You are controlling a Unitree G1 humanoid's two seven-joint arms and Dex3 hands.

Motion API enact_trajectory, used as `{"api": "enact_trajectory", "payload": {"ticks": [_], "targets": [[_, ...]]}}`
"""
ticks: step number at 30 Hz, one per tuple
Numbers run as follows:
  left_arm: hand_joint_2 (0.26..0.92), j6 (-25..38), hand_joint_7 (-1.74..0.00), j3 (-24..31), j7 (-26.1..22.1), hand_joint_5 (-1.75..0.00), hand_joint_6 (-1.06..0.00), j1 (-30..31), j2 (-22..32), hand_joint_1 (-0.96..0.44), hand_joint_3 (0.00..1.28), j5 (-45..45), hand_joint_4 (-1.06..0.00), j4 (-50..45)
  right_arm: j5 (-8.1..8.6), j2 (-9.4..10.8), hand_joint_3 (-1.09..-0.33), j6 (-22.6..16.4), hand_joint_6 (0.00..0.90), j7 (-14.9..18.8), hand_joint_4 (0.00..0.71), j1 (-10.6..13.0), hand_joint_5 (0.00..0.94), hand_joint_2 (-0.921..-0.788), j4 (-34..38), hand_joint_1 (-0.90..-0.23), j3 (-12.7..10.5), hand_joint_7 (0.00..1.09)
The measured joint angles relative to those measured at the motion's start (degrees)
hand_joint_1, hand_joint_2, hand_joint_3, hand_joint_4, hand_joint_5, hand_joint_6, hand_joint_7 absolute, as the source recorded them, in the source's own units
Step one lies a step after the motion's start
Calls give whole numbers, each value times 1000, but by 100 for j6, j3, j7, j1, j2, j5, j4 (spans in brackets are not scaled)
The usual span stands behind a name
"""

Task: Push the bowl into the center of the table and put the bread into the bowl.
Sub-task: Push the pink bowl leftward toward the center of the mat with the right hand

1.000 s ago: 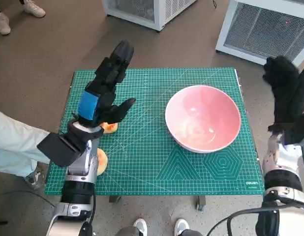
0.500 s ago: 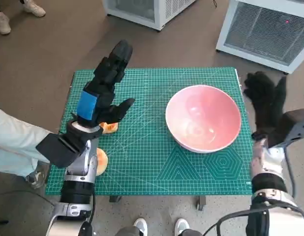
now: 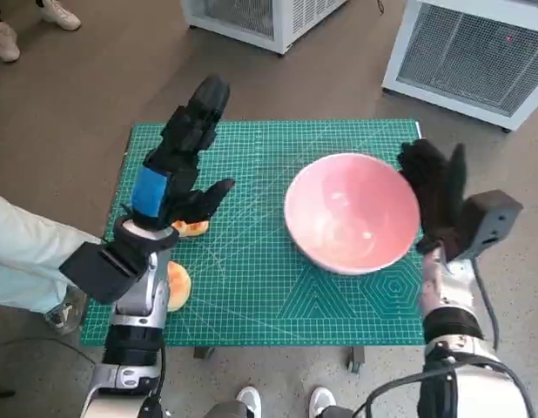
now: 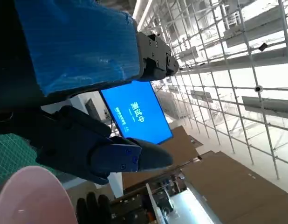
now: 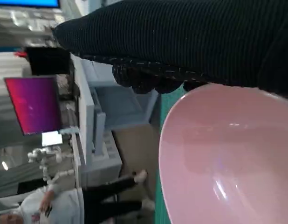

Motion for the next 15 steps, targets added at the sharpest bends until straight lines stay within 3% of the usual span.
{"api": "enact_trajectory", "payload": {"ticks": [9,15], "targets": [[921,19,-65,-1,70,0,-204,148,36,-714,335,76,-158,-150,7,343,-893,98,183,12,172,-151,7,-921,16,-618,-78,211],[921,49,-65,0,75,0,-200,160,41,-717,347,101,-158,-192,3,419,-891,102,197,12,188,-177,13,-921,17,-614,-119,214]]}}
